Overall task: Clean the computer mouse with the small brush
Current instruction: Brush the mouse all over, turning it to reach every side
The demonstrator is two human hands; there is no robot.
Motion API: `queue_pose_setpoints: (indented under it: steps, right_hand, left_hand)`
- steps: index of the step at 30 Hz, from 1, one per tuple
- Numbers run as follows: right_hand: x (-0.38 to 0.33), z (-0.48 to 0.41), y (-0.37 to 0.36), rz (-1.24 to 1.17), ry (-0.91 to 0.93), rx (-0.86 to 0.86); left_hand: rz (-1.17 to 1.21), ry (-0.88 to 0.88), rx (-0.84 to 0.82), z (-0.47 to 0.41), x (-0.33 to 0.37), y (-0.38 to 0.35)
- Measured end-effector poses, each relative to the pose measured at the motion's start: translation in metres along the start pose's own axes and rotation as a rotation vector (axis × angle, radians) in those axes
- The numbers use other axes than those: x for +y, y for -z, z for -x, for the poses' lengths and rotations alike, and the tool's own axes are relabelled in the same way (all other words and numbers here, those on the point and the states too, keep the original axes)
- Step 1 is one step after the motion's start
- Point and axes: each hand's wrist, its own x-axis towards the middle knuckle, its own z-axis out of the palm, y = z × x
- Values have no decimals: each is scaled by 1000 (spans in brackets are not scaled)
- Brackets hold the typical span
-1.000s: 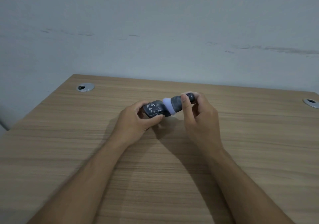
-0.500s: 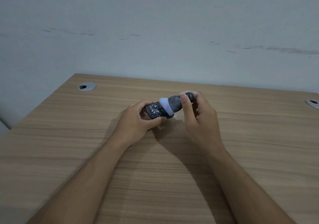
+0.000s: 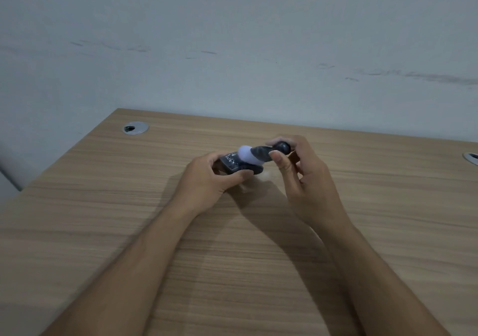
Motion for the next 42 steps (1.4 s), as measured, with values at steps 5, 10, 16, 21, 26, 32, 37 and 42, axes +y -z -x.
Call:
queue_pose_setpoints:
  steps: [5, 10, 16, 21, 26, 32, 37, 42]
  right_hand:
    - [7, -1, 5, 101, 111, -154]
    - [15, -3, 18, 170, 83, -73]
    - [1, -1, 7, 110, 128, -165]
    - [14, -3, 17, 175, 76, -100]
    - [4, -2, 17, 109, 85, -145]
    - [3, 1, 6, 137, 98, -103]
    - [1, -1, 9, 163, 113, -106]
    - [7, -2, 20, 184, 113, -163]
  left_hand:
    - [11, 1, 3, -1, -1, 2]
    - [23, 3, -15, -1, -3, 1]
    - [16, 16, -10, -1, -1, 2]
    - [45, 5, 1, -1, -2, 1]
    - [108, 29, -9, -1, 0, 1]
    - [125, 37, -12, 1, 3, 1]
    - [136, 20, -8, 0, 3, 2]
    - [148, 7, -10, 0, 2, 1]
